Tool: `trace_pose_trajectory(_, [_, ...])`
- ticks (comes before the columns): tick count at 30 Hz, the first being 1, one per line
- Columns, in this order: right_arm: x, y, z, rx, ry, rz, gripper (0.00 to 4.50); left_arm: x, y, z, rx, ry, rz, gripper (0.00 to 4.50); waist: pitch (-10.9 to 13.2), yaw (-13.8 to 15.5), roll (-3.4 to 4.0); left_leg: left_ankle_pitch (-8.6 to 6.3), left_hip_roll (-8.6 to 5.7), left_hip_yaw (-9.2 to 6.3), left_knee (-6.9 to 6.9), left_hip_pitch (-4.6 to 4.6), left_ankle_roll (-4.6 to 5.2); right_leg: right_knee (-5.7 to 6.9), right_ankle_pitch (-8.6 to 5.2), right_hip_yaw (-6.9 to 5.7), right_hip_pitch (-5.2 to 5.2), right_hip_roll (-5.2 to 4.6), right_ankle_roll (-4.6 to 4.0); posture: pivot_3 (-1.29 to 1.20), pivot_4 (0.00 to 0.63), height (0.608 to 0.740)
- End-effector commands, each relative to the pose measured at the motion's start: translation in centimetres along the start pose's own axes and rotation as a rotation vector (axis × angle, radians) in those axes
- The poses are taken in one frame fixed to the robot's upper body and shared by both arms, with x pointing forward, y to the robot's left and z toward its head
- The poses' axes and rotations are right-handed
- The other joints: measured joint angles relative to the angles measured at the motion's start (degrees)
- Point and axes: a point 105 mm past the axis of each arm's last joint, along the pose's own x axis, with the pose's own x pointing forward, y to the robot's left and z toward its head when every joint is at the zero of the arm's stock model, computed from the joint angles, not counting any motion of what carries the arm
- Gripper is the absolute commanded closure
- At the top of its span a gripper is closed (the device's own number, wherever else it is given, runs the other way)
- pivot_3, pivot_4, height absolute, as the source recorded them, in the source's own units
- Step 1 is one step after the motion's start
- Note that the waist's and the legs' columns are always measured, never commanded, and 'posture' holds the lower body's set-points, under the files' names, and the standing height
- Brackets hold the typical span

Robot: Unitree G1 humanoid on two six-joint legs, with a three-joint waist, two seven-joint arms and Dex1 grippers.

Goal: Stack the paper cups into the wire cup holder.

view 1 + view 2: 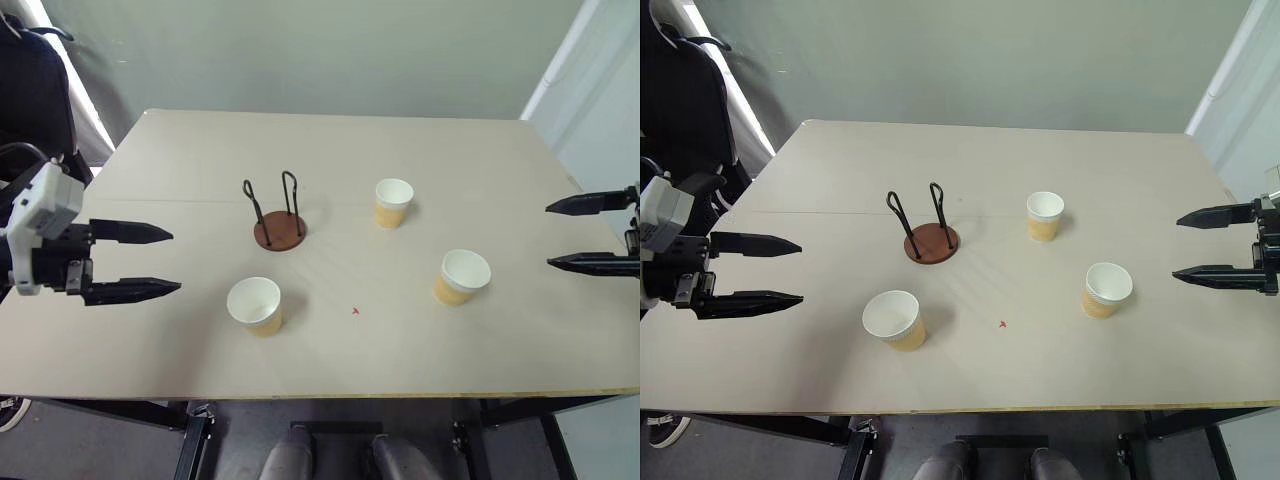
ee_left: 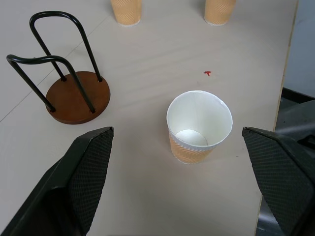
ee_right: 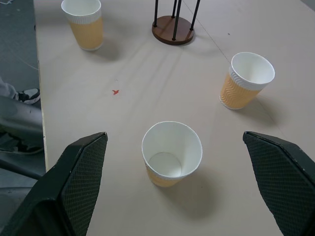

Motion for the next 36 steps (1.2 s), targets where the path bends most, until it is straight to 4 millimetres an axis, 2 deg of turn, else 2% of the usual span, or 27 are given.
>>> trace_pose_trajectory(1, [-0.3, 0.0, 1.0, -0.039, -0.009, -0.011, 0.0, -0.3, 0.0, 1.0, 0.055, -0.004, 0.018, 0.03, 0.0, 0.0, 0.0, 0.0, 0.0, 0.0, 0.0, 0.0, 0.0, 0.0, 0.0, 0.0, 0.0, 0.0, 0.0, 0.0, 0.15, 0.74])
trace_pose_trajectory(6, [-0.3, 0.0, 1.0, -0.04, -0.009, -0.014, 0.0, -0.2, 0.5, 0.7, 0.063, 0.004, 0.041, 0.03, 0.0, 0.0, 0.0, 0.0, 0.0, 0.0, 0.0, 0.0, 0.0, 0.0, 0.0, 0.0, 0.0, 0.0, 0.0, 0.0, 0.15, 0.74])
trace_pose_trajectory(12, [-0.2, -0.1, 1.1, -0.04, -0.012, -0.018, 0.0, 1.2, 4.6, 0.5, 0.122, 0.01, 0.257, 0.03, 0.0, 0.2, 0.0, 0.02, 0.0, 0.0, 0.01, 0.15, 0.01, 0.04, 0.0, 0.0, 0.13, -0.01, 0.0, 0.0, 0.15, 0.74])
trace_pose_trajectory(16, [-0.2, -0.1, 1.1, -0.041, -0.013, -0.018, 0.0, 3.7, 6.5, 0.4, 0.114, 0.017, 0.311, 0.03, 0.0, 0.2, 0.0, 0.05, 0.0, 0.0, 0.04, 0.16, 0.02, 0.06, 0.02, 0.0, 0.12, -0.01, -0.02, 0.0, 0.15, 0.74])
trace_pose_trajectory(21, [-0.1, -0.2, 1.2, -0.042, -0.013, -0.02, 0.0, 7.7, 7.2, 0.3, 0.044, -0.006, 0.308, 0.03, 0.0, 0.1, -0.01, 0.05, -0.01, 0.04, 0.01, 0.1, 0.01, -0.02, 0.06, -0.01, 0.12, -0.02, 0.01, 0.0, 0.15, 0.74])
trace_pose_trajectory(25, [-0.3, -0.1, 1.4, -0.045, -0.015, -0.021, 0.0, 9.4, 8.1, -0.4, -0.012, -0.004, 0.337, 0.03, 0.0, 0.1, -0.02, 0.14, 0.0, 0.04, -0.04, 0.1, -0.08, -0.05, 0.02, -0.01, 0.11, -0.01, 0.07, 0.0, 0.15, 0.74])
trace_pose_trajectory(29, [-0.4, 0.2, 1.5, -0.048, -0.02, -0.012, 0.0, 10.7, 8.7, -0.1, -0.022, -0.03, 0.338, 0.03, 0.0, 0.1, -0.03, 0.25, -0.01, 0.05, -0.06, 0.11, -0.05, -0.05, -0.02, 0.0, 0.15, -0.01, 0.14, 0.0, 0.15, 0.74])
trace_pose_trajectory(36, [-0.2, 0.2, 1.5, -0.048, -0.019, -0.016, 0.0, 14.8, 9.3, -0.8, -0.082, -0.033, 0.296, 0.03, 0.0, 0.5, -0.06, 0.33, -0.05, 0.04, 0.07, 0.19, 0.04, -0.06, -0.01, 0.0, 0.36, -0.02, 0.34, 0.0, 0.15, 0.74])
